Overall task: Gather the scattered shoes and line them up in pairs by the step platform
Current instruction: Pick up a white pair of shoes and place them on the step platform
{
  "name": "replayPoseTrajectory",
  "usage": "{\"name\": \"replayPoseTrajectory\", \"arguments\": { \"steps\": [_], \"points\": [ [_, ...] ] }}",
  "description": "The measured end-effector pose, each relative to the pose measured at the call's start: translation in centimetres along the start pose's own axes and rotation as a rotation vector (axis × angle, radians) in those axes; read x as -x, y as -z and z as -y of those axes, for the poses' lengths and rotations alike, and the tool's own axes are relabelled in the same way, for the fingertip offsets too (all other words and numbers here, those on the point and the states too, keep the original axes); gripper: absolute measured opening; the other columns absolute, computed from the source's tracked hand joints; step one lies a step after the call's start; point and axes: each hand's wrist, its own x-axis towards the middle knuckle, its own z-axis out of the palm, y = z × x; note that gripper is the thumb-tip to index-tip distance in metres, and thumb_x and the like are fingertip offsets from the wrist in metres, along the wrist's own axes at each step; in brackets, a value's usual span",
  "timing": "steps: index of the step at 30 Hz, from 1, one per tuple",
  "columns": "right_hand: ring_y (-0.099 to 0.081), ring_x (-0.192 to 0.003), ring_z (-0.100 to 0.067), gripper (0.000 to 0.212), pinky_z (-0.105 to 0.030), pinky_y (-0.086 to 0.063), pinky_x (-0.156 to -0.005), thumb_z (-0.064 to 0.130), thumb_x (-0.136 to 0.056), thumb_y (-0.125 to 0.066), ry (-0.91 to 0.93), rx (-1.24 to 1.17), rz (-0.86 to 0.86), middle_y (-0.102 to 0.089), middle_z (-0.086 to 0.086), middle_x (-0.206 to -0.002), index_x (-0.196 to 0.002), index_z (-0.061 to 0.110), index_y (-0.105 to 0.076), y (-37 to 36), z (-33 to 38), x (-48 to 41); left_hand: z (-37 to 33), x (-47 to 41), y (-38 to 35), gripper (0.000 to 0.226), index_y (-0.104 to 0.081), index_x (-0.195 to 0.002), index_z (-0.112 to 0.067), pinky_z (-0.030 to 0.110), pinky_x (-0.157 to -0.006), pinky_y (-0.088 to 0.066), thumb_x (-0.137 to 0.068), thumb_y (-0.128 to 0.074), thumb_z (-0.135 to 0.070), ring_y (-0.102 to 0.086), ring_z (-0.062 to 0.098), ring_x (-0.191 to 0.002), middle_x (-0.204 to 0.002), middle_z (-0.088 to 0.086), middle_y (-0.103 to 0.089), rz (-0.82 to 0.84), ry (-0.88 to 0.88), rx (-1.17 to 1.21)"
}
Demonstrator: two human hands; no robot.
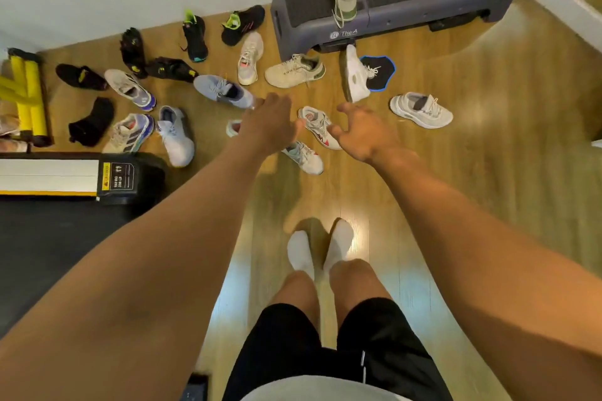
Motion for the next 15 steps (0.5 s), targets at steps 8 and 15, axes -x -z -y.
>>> {"name": "replayPoseTrajectory", "arguments": {
  "steps": [8, 15],
  "points": [
    [-0.049, -0.123, -0.033, 0.048, -0.041, -0.043, -0.097, 0.038, -0.095, -0.050, -0.030, -0.062, 0.041, -0.052, -0.014, -0.135, -0.137, 0.016, -0.046, -5.8, -7.8, -13.9, 1.9, -13.9, -7.9, 0.050, -0.038, -0.142, -0.020, 0.051, -0.103, -0.037, -0.097, -0.047, -0.041, -0.039, 0.036, -0.131, -0.142, 0.015, -0.042, -0.008, 0.058, 0.031],
    [-0.051, -0.121, -0.031, 0.044, -0.034, -0.042, -0.095, 0.032, -0.095, -0.054, -0.086, -0.094, 0.084, -0.053, -0.014, -0.134, -0.135, 0.015, -0.048, -18.5, -15.2, -26.0, 6.2, -26.6, -22.5, 0.049, -0.041, -0.140, -0.015, 0.047, -0.100, -0.036, -0.096, -0.051, -0.034, -0.044, 0.038, -0.125, -0.139, 0.017, -0.045, 0.013, -0.010, 0.007]
  ]
}}
